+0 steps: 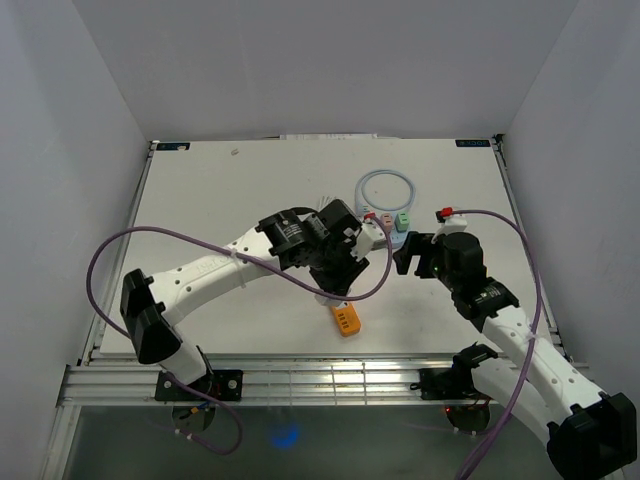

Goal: Insert the plug

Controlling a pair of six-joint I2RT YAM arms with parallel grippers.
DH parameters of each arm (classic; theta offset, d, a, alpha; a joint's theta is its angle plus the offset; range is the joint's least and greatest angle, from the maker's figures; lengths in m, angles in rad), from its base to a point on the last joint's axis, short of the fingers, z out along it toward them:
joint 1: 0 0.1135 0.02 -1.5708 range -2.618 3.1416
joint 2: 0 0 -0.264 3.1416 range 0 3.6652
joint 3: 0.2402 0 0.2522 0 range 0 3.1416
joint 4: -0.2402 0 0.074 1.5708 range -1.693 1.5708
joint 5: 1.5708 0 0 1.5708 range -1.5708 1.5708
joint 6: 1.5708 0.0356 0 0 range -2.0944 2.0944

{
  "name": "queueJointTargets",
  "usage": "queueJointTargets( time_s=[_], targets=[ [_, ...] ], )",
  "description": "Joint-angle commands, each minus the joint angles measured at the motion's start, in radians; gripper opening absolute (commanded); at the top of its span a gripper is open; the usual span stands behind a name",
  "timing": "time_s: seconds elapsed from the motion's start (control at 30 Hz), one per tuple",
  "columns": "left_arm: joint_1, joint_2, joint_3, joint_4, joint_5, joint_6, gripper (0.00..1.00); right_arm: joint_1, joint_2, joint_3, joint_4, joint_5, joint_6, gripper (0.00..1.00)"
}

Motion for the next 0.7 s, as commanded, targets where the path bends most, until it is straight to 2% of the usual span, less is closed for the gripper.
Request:
queueJointTargets(
  time_s=[0.0, 0.1, 0.33, 0.53, 0.67],
  targets=[
    [-0.031, 0.017, 0.06, -0.086, -0.129, 0.013, 0.0, 0.001, 0.002, -0.028, 0.081, -0.003, -0.008, 0.92],
    [-0.044, 0.057, 0.077, -0.126, -0.184, 0.013, 0.0, -0.001, 0.001, -0.059, 0.102, 0.003, -0.01, 0.92],
    [-0.056, 0.155, 0.155, -0.179, -0.204, 0.029, 0.0, -0.003, -0.025, -0.096, 0.135, 0.007, -0.008, 0.92],
    [-0.057, 0.221, 0.198, -0.196, -0.203, 0.045, 0.0, -0.001, -0.073, -0.128, 0.149, -0.067, -0.011, 1.0],
    [-0.059, 0.245, 0.204, -0.194, -0.183, 0.045, 0.0, -0.003, -0.117, -0.145, 0.138, -0.095, 0.004, 0.96]
  ],
)
